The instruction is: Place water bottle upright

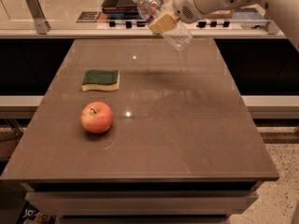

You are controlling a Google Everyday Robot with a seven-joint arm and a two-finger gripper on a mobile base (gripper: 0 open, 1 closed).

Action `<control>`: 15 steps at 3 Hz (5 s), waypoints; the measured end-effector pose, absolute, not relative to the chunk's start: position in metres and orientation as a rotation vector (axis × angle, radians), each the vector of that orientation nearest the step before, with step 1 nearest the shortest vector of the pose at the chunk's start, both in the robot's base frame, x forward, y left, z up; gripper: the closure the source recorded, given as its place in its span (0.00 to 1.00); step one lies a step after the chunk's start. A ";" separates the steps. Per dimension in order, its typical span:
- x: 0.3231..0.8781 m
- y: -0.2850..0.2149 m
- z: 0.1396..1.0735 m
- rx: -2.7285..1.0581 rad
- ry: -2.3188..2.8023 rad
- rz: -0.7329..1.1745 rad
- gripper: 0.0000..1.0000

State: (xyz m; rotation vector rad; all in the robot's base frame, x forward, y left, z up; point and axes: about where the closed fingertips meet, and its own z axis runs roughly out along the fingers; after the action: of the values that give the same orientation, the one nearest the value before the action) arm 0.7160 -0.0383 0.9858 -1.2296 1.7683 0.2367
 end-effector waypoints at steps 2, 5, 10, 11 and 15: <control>0.727 -0.030 1.002 -1.224 1.566 0.411 1.00; 0.751 -0.038 0.979 -1.117 1.560 0.686 1.00; 0.757 -0.019 0.937 -0.984 1.519 0.831 1.00; 0.760 -0.014 0.930 -0.969 1.506 0.872 1.00; 0.767 -0.018 0.901 -0.827 1.473 0.969 1.00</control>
Offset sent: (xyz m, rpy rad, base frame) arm 0.0255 0.0044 0.0244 0.2878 -0.0795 0.2263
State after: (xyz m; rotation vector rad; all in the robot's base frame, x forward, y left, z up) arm 0.7673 -0.0183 0.9007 -0.8269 1.4734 0.9690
